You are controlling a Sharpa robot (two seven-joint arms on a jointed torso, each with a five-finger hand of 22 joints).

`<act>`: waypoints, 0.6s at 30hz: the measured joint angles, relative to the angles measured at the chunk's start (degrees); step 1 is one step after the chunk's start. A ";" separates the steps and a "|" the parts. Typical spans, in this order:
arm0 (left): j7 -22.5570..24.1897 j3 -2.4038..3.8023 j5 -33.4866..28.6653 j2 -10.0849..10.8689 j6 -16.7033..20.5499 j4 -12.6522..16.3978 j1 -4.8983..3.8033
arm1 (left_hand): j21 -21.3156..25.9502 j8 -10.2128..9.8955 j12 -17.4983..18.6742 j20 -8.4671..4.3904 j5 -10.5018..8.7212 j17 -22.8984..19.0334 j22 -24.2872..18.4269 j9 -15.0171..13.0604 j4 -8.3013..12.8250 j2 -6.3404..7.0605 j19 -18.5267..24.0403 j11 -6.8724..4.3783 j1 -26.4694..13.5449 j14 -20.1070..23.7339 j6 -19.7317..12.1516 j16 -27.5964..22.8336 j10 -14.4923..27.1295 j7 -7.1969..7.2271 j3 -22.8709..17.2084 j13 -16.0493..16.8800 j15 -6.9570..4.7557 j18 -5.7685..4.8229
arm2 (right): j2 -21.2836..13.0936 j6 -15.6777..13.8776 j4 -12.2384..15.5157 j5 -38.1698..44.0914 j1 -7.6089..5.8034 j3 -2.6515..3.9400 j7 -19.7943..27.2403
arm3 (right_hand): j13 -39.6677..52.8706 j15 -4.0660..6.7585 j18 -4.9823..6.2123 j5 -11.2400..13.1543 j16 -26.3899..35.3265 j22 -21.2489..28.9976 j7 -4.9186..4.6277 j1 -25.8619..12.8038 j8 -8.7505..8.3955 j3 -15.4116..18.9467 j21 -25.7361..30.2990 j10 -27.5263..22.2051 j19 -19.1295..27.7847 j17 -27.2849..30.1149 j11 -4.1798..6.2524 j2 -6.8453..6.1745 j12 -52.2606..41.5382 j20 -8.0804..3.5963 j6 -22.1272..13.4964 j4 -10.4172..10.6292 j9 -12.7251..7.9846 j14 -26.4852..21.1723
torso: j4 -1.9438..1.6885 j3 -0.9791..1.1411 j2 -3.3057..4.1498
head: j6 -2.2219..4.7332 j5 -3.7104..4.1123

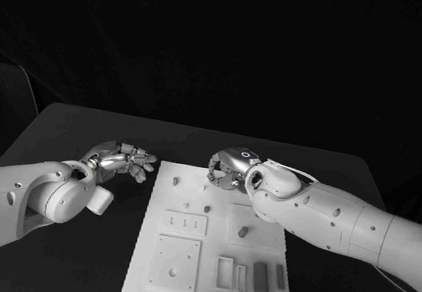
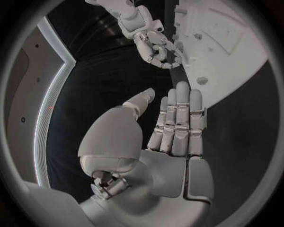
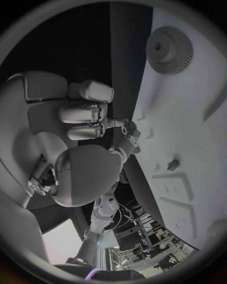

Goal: Assemble the parts on the task board

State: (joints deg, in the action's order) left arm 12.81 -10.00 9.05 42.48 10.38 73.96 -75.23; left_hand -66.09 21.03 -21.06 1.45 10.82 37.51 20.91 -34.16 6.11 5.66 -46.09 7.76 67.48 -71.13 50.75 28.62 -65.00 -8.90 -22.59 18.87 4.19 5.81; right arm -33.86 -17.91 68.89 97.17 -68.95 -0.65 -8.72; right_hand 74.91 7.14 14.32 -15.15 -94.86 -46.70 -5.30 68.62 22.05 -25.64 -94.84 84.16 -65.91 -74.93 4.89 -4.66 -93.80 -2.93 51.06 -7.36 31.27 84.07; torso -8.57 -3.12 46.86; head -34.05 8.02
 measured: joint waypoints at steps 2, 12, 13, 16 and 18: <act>0.00 0.00 0.00 -0.01 0.00 0.00 0.00 | 0.00 0.00 0.00 0.00 0.00 0.03 0.00 0.00 0.00 0.00 0.00 0.00 0.00 0.00 0.00 0.00 0.00 0.00 0.00 0.00 0.00 0.00 | 0.21 -0.19 -0.14 0.38 0.00 0.00 -0.18 | 0.00 0.00 0.00 0.00 0.00 0.00 -0.01 0.00 -0.16 0.00 0.00 0.00 0.00 0.00 0.00 0.00 0.00 0.00 0.25 0.00 -0.01 0.00 | 0.01 -0.01 0.02 | 0.02 -0.01; -0.02 0.00 0.00 -0.04 0.00 -0.09 0.00 | 0.00 0.00 0.00 0.00 0.00 0.03 0.01 0.00 0.00 0.00 0.00 0.00 0.00 0.00 0.00 0.00 0.00 0.00 0.00 0.00 0.00 0.00 | 0.96 -0.50 -1.03 2.11 0.00 0.00 -0.75 | 0.00 0.00 0.00 0.00 0.00 -0.03 -0.06 0.00 -0.10 0.01 0.00 0.00 0.00 0.01 0.00 -0.01 0.00 0.00 0.31 0.00 -0.03 0.00 | -0.02 0.03 0.06 | -0.04 0.08; -0.02 0.00 0.00 -0.03 0.00 -0.11 0.00 | 0.00 0.00 0.00 0.00 0.00 0.03 0.01 -0.01 0.00 0.00 0.00 0.00 0.00 0.00 0.00 0.00 0.00 0.00 0.00 0.00 0.00 0.00 | 1.18 -0.49 -1.31 2.33 0.00 0.00 -0.83 | 0.00 0.00 0.00 0.00 0.00 -0.06 -0.06 0.00 -0.04 0.01 0.00 0.00 0.00 0.00 0.00 -0.01 0.00 0.00 0.31 0.00 -0.03 0.00 | -0.02 0.03 0.07 | -0.05 0.08; -0.03 0.00 0.00 -0.06 0.01 -0.11 0.00 | 0.00 0.00 0.00 0.00 0.00 0.02 0.01 0.00 0.00 0.00 0.00 0.00 0.00 0.00 0.00 0.00 0.00 0.00 0.00 0.00 0.00 0.00 | 1.69 -0.43 -1.84 2.84 0.00 0.00 -1.03 | 0.00 0.00 0.00 0.00 0.00 -0.06 -0.06 0.00 -0.02 0.01 0.00 0.00 0.00 0.00 0.00 -0.01 0.00 0.00 0.31 0.00 -0.02 0.00 | -0.02 0.03 0.07 | -0.06 0.06; -0.03 0.00 0.00 -0.12 0.01 -0.11 0.00 | 0.00 0.00 0.00 0.00 0.00 0.02 0.01 -0.01 0.00 0.00 0.00 0.00 0.00 0.00 0.00 -0.06 0.00 0.00 0.00 0.00 0.00 0.00 | 1.92 -0.38 -2.09 3.07 0.00 0.00 -1.14 | 0.00 0.00 0.00 -0.17 0.00 -0.06 -0.06 0.00 -0.01 0.01 0.00 0.00 0.00 0.00 0.00 -0.01 0.00 0.00 0.31 0.00 -0.02 0.00 | -0.02 0.03 0.08 | -0.08 0.05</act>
State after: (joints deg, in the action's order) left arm 12.78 -10.00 9.05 42.36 10.39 73.85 -75.23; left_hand -66.10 21.03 -21.06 1.45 10.82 37.53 20.92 -34.16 6.11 5.66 -46.09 7.76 67.48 -71.13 50.75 28.56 -65.00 -8.90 -22.59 18.87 4.19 5.81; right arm -31.94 -18.29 66.79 100.24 -68.96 -0.65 -9.86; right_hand 74.91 7.14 14.31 -15.32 -94.86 -46.76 -5.36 68.63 22.04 -25.63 -94.84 84.16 -65.91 -74.92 4.89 -4.67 -93.80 -2.93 51.36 -7.36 31.25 84.07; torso -8.59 -3.09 46.94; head -34.13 8.07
